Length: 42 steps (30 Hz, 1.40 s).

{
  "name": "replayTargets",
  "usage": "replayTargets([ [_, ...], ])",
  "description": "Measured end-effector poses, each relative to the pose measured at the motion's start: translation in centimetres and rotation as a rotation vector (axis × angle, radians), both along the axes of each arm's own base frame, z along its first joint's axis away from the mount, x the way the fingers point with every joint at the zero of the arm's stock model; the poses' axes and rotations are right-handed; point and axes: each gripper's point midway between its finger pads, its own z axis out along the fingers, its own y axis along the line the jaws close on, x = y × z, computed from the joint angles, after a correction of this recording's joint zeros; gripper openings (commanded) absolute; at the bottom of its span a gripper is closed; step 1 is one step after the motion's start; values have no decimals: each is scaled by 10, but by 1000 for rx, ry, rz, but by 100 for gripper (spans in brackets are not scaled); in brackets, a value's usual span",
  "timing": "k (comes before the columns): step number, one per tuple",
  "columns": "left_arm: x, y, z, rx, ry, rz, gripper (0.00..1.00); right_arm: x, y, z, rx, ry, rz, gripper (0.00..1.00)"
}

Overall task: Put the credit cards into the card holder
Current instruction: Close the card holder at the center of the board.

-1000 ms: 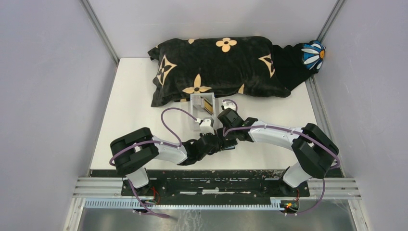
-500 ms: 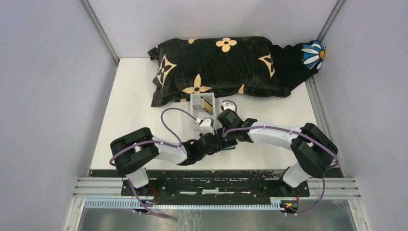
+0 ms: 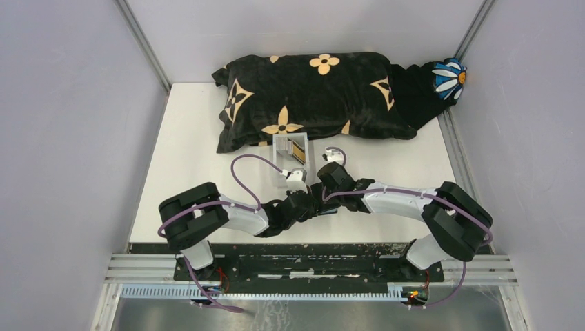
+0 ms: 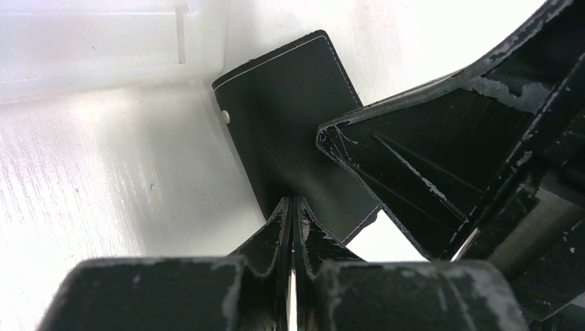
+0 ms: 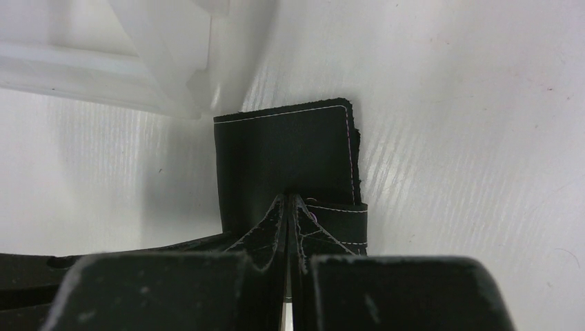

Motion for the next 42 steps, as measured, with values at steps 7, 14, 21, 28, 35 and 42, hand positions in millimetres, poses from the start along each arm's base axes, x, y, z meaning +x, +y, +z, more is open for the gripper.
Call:
replayTargets([
  [7, 0, -2, 0, -8, -2, -1, 6, 4, -3, 0, 64, -36, -35, 1],
  [14, 1, -2, 0, -11, -3, -2, 6, 1, -7, 9, 97, -42, -33, 1],
  [21, 1, -2, 0, -11, -3, -2, 6, 2, -8, 21, 109, -61, -25, 8],
  [28, 1, -2, 0, -10, -3, -2, 6, 2, -9, 22, 78, -56, -10, 30],
  [35, 1, -2, 0, -10, -3, -2, 6, 1, -14, 22, 31, -48, 4, 31],
  [42, 1, -2, 0, -10, -3, -2, 6, -3, -19, 19, 1, -29, 10, 31],
])
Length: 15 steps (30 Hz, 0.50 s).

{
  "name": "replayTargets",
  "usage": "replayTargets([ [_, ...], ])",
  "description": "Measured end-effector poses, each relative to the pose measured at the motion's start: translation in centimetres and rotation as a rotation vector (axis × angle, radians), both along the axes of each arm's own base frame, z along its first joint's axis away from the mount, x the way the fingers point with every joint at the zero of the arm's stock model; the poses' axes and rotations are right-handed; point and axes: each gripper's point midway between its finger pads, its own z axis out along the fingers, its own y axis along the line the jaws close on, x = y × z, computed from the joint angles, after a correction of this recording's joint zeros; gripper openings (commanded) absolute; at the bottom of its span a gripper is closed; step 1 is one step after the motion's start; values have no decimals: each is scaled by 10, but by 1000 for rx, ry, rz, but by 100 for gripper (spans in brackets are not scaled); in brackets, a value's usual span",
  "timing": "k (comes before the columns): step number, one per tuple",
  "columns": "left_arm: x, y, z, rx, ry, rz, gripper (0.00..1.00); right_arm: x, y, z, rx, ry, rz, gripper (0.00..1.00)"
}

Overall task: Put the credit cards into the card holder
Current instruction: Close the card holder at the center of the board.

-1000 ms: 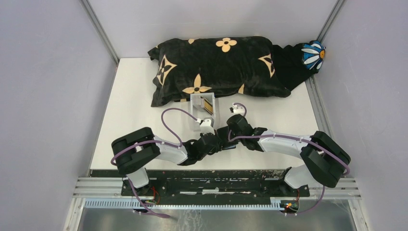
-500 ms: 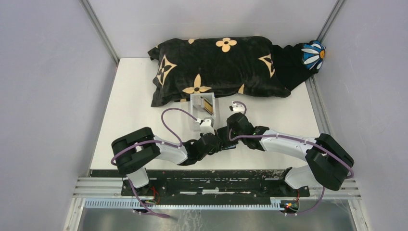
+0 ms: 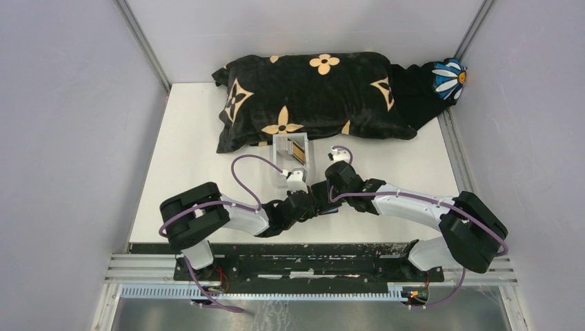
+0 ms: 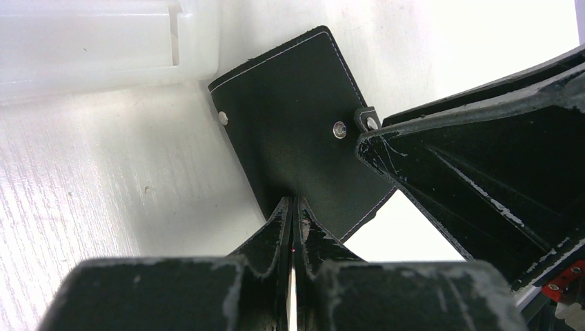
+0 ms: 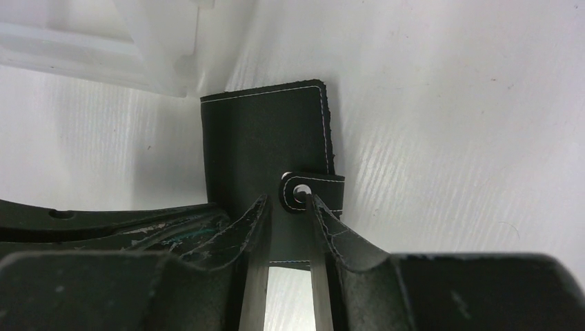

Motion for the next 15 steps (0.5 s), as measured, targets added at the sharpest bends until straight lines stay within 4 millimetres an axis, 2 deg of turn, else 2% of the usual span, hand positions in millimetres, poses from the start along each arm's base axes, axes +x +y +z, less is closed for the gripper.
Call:
replayTargets([
  [8, 0, 0, 0, 1, 0, 0, 6, -1, -5, -1, -34, 3, 4, 21],
  [15, 0, 0, -1, 1, 1, 0, 6, 2, -3, -3, -47, 5, 5, 20],
])
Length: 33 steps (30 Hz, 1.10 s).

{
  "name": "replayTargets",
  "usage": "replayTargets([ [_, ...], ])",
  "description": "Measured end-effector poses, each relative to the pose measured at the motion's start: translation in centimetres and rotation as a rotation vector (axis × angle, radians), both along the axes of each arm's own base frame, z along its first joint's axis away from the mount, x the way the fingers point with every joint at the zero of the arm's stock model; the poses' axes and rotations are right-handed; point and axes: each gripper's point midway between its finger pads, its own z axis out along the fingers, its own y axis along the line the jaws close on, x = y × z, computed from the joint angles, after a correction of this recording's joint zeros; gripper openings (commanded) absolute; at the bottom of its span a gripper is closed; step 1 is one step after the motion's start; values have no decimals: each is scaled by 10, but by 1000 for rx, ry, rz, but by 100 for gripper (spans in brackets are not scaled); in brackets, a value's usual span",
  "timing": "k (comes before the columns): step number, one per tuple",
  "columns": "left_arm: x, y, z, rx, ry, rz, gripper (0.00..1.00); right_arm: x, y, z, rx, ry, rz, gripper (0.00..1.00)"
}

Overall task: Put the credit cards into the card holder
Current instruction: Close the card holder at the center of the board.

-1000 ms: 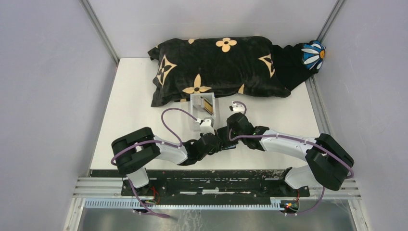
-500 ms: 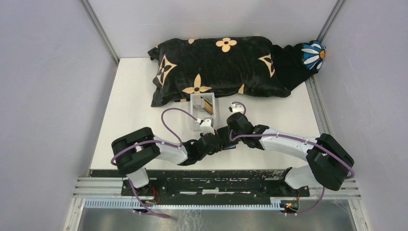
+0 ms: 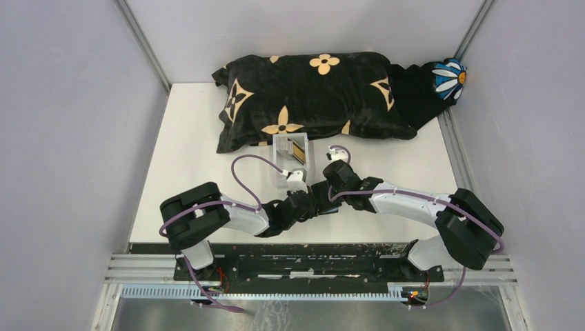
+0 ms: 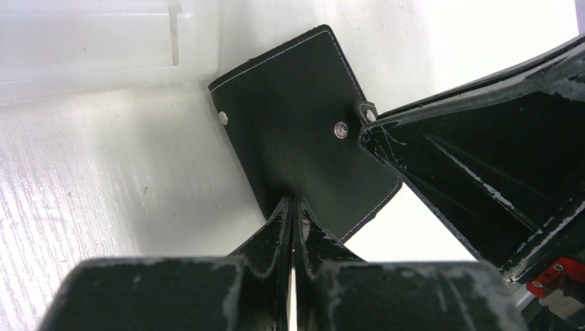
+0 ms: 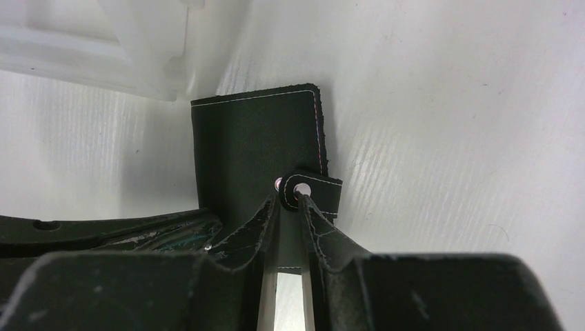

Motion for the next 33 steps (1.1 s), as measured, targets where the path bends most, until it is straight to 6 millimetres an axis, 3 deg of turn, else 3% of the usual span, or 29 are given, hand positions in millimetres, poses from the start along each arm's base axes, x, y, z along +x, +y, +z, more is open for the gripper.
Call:
replayTargets([
  [13, 0, 0, 0, 0, 0, 0, 6, 5, 1, -2, -32, 4, -1, 1],
  [19, 0, 0, 0, -1, -1, 0, 6, 6, -2, 0, -48, 3, -10, 1],
  [26, 0, 0, 0, -1, -1, 0, 6, 4, -2, 0, -64, 7, 1, 23],
  [33, 0, 0, 0, -1, 0, 0, 6, 5, 0, 4, -69, 1, 4, 28],
])
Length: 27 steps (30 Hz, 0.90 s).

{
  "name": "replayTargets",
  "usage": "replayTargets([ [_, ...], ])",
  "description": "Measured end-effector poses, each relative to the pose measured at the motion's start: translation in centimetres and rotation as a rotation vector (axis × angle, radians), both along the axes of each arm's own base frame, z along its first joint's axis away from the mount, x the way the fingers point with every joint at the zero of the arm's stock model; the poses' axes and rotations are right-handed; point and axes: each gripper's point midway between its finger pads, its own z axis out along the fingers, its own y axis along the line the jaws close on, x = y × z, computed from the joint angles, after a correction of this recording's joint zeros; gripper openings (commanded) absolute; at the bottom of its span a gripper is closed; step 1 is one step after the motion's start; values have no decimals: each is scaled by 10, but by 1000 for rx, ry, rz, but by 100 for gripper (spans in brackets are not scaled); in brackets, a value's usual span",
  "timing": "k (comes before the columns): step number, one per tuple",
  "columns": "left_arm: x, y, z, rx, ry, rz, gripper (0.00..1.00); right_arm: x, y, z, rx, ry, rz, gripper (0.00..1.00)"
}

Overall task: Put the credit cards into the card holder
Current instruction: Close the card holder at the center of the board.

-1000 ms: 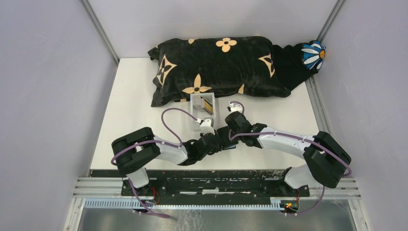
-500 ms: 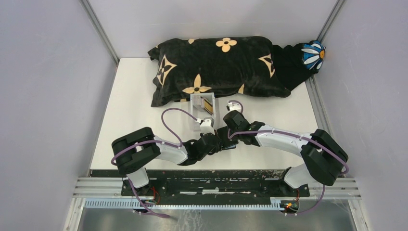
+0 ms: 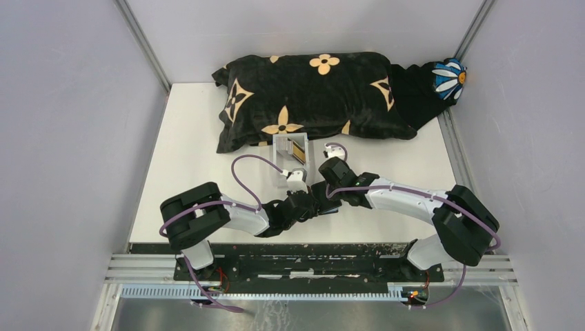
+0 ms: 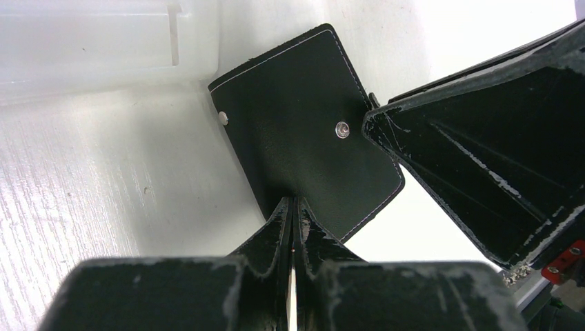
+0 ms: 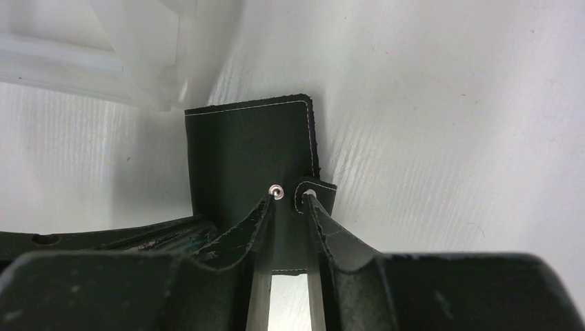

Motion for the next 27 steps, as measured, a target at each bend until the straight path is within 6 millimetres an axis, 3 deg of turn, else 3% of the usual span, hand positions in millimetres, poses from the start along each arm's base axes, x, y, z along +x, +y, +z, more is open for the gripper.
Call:
replayTargets([
  [19, 0, 0, 0, -1, 0, 0, 6, 3, -4, -7, -65, 15, -13, 25],
  [27, 0, 0, 0, -1, -1, 0, 6, 5, -4, -5, -87, 9, -16, 9],
])
